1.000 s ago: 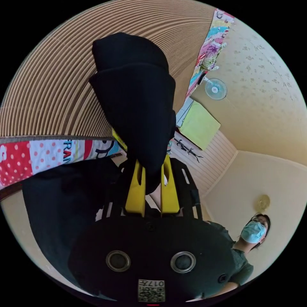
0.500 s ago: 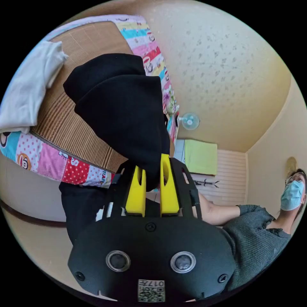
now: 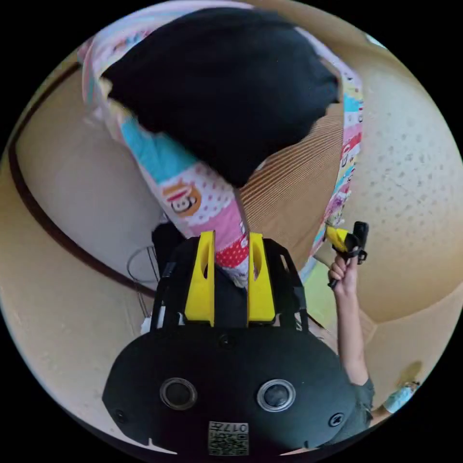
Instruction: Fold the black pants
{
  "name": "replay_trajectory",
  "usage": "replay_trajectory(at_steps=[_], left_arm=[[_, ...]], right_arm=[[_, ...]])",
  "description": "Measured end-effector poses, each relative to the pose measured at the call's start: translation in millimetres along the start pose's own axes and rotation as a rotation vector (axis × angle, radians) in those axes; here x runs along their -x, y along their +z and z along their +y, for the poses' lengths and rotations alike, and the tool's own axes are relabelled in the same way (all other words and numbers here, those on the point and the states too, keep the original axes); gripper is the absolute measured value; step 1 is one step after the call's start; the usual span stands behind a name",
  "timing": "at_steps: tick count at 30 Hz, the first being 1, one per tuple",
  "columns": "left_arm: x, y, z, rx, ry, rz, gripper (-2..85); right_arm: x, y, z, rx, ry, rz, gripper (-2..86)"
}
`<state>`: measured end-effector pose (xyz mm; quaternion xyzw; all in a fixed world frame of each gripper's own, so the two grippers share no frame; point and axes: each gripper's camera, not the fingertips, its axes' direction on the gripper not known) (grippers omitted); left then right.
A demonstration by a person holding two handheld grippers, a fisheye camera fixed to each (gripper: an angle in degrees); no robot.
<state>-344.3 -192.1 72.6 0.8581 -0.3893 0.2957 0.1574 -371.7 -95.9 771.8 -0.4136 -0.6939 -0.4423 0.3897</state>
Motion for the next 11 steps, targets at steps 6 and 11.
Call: replay_trajectory(at_steps=[6,11], left_arm=[[148.8,45.5,93.0,-0.130,-0.412,0.391,5.2],[190.1,65.5,152.1,-0.084,-0.821,0.392,3.9]], right_arm=[[-194.5,-12.8,245.4,-0.076,0.568,-0.014,1.0],[-245.2,12.0,466.4,-0.379,0.983,-0.190,0.6]])
